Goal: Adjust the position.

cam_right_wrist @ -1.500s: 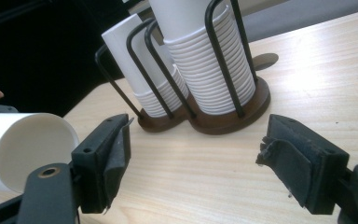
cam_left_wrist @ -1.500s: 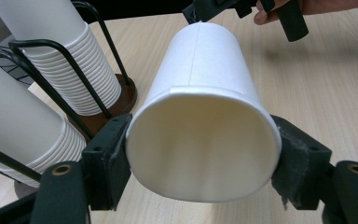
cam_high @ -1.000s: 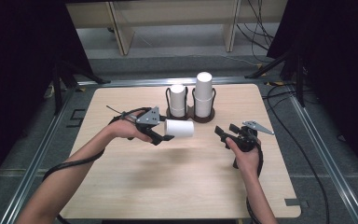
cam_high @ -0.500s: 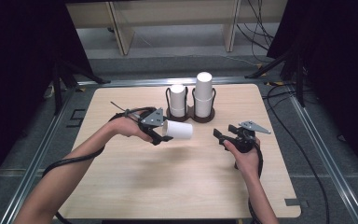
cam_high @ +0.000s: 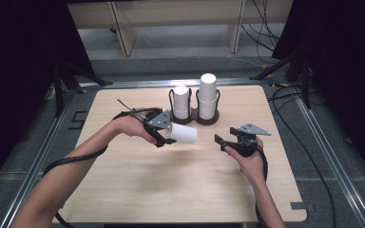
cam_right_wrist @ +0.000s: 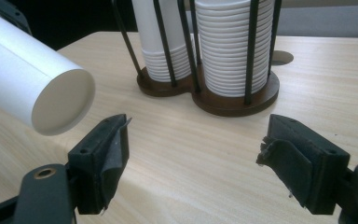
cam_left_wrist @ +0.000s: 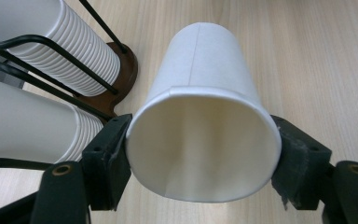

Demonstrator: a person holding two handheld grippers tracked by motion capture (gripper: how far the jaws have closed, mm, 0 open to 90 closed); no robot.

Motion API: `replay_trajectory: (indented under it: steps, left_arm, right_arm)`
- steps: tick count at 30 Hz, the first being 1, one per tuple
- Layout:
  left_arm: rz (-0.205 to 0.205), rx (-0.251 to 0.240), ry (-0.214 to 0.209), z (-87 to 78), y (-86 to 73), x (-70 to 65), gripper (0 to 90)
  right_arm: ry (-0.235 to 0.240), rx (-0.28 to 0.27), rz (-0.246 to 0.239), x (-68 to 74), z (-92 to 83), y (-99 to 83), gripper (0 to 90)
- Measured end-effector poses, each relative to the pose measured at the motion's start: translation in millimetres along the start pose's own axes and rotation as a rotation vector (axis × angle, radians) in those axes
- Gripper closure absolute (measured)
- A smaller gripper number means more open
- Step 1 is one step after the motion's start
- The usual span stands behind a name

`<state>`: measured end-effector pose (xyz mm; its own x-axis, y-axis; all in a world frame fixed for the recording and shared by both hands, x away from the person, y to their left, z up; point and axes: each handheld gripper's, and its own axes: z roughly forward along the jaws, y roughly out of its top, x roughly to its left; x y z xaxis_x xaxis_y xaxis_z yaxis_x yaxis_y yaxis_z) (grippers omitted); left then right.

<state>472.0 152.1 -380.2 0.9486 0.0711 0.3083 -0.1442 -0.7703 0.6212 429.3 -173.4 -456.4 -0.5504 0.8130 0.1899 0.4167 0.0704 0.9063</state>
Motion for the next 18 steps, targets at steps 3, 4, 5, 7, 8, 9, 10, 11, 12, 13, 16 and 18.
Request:
replay_trajectory:
  steps: [3,4,5,7,8,9,10,11,12,13,16,18]
  left_arm:
    - [0.019,0.031,-0.020,-1.1,1.6,1.9,29.0]
    - [0.018,0.031,-0.007,-0.7,1.8,0.9,29.0]
    - [0.029,0.045,-0.010,-1.2,2.4,1.4,29.0]
    - [0.041,0.052,-0.006,-0.9,3.7,2.2,29.0]
    - [0.046,0.056,-0.006,-1.1,4.3,2.5,29.1]
    - [0.054,0.061,-0.005,-1.2,4.9,2.8,29.1]
    - [0.056,0.066,-0.007,-1.3,5.4,2.5,29.1]
    - [0.056,0.072,-0.010,-1.2,5.9,2.2,29.0]
    - [0.063,0.083,-0.010,-1.3,6.6,2.1,29.0]
    - [0.071,0.094,-0.016,-1.2,7.2,2.5,29.0]
    - [0.075,0.111,-0.015,-0.5,8.2,2.2,29.1]
    - [0.076,0.122,-0.018,-0.6,9.2,2.4,29.1]
  right_arm:
    - [-0.001,0.010,-0.011,2.7,0.6,-0.4,23.0]
    - [-0.002,0.023,-0.019,3.0,-0.2,0.2,23.1]
    - [-0.001,0.024,-0.034,3.1,-0.1,0.2,23.0]
    - [0.005,0.025,-0.028,4.5,0.8,-0.2,23.1]
    - [0.006,0.020,-0.035,5.2,1.3,-0.4,23.1]
    - [0.003,0.028,-0.045,5.7,0.8,-0.1,23.1]
    - [0.002,0.026,-0.051,6.4,1.7,-0.5,23.1]
    - [0.012,0.038,-0.021,9.5,1.0,-0.7,23.2]
    - [0.025,0.020,-0.056,7.5,2.8,-0.7,23.2]
    - [0.011,0.040,-0.067,8.7,1.3,0.1,23.2]
    - [0.024,0.018,-0.090,9.9,3.8,0.4,23.7]
    - [0.035,0.037,-0.060,12.2,3.2,0.9,23.8]
